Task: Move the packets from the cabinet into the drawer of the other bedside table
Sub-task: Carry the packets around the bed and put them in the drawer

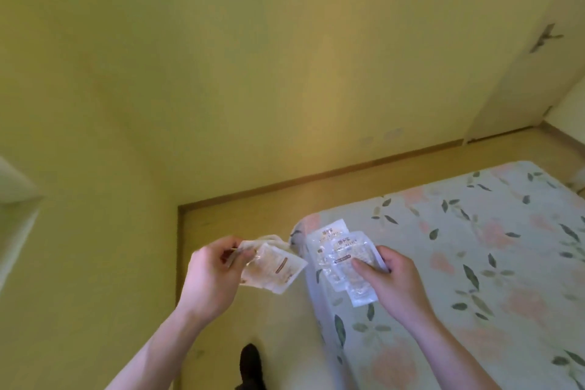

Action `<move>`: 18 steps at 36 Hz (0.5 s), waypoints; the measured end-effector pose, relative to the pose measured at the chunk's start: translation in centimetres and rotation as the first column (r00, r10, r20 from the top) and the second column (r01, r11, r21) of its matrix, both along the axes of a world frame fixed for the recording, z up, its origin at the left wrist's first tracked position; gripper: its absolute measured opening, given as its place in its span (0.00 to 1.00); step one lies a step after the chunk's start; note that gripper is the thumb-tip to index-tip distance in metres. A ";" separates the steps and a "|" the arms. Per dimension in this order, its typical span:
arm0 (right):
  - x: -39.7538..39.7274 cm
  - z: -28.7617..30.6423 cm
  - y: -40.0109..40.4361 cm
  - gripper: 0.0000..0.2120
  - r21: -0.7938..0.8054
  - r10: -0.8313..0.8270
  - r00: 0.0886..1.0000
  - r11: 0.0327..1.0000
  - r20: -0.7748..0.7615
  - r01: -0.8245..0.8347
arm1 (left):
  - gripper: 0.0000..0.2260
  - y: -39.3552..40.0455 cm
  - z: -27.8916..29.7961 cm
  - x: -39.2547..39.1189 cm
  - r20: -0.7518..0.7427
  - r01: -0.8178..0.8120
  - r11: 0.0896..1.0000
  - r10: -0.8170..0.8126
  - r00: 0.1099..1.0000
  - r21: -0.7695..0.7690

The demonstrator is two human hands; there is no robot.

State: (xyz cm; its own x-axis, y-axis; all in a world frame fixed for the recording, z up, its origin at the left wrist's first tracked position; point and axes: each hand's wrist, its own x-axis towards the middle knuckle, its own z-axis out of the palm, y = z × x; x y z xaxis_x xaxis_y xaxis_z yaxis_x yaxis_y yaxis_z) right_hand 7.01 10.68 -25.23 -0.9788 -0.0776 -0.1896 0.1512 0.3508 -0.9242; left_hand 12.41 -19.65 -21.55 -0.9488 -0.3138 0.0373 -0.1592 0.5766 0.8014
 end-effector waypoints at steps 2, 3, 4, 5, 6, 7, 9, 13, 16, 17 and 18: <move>-3.6 0.0 -1.9 0.22 0.005 0.020 1.000 1.000 -0.015 -0.020 | 0.14 -1.9 -0.4 -2.4 0.001 -0.029 1.000 0.029 1.000 0.005; -5.2 0.1 -2.9 0.21 0.010 0.031 0.999 0.999 -0.017 -0.031 | 0.13 -2.8 -0.6 -3.7 -0.001 -0.040 0.999 0.040 0.999 0.000; -6.7 0.3 -3.9 0.18 0.011 0.040 0.999 0.999 -0.020 -0.040 | 0.13 -3.7 -0.8 -5.0 -0.004 -0.050 0.999 0.050 0.999 -0.005; -8.3 0.3 -4.8 0.14 0.015 0.044 0.999 0.999 -0.018 -0.044 | 0.14 -4.6 -0.9 -6.4 -0.009 -0.060 0.998 0.060 0.998 -0.002; -9.8 0.1 -5.7 0.12 0.022 0.050 0.999 0.999 -0.012 -0.050 | 0.14 -5.4 -1.1 -7.9 -0.011 -0.068 0.998 0.068 0.998 0.006; -11.2 0.1 -6.7 0.11 0.031 0.051 0.999 0.998 -0.008 -0.051 | 0.15 -6.3 -1.2 -9.4 -0.011 -0.069 0.998 0.069 0.998 0.013; -14.1 -0.1 -8.3 0.12 0.033 0.054 0.998 0.998 -0.013 -0.053 | 0.14 -8.0 -1.1 -12.6 -0.009 -0.058 0.998 0.058 0.998 0.015; -19.2 0.2 -10.9 0.11 0.011 -0.029 1.000 1.000 -0.014 0.029 | 0.13 -11.5 -1.3 -19.4 0.010 -0.007 1.000 0.007 1.000 0.014; -22.5 -0.2 -12.0 0.11 0.019 -0.094 0.996 0.995 -0.005 0.094 | 0.13 -13.1 -1.3 -24.8 0.035 0.054 0.998 -0.055 0.998 0.030; -23.5 -0.5 -12.2 0.10 0.021 -0.103 0.994 0.994 0.021 0.103 | 0.13 -13.4 -1.4 -26.7 0.050 0.071 0.997 -0.072 0.996 0.028; -24.5 -0.8 -12.3 0.11 0.009 -0.116 0.993 0.993 0.033 0.116 | 0.14 -13.6 -1.5 -28.4 0.063 0.090 0.996 -0.091 0.994 0.026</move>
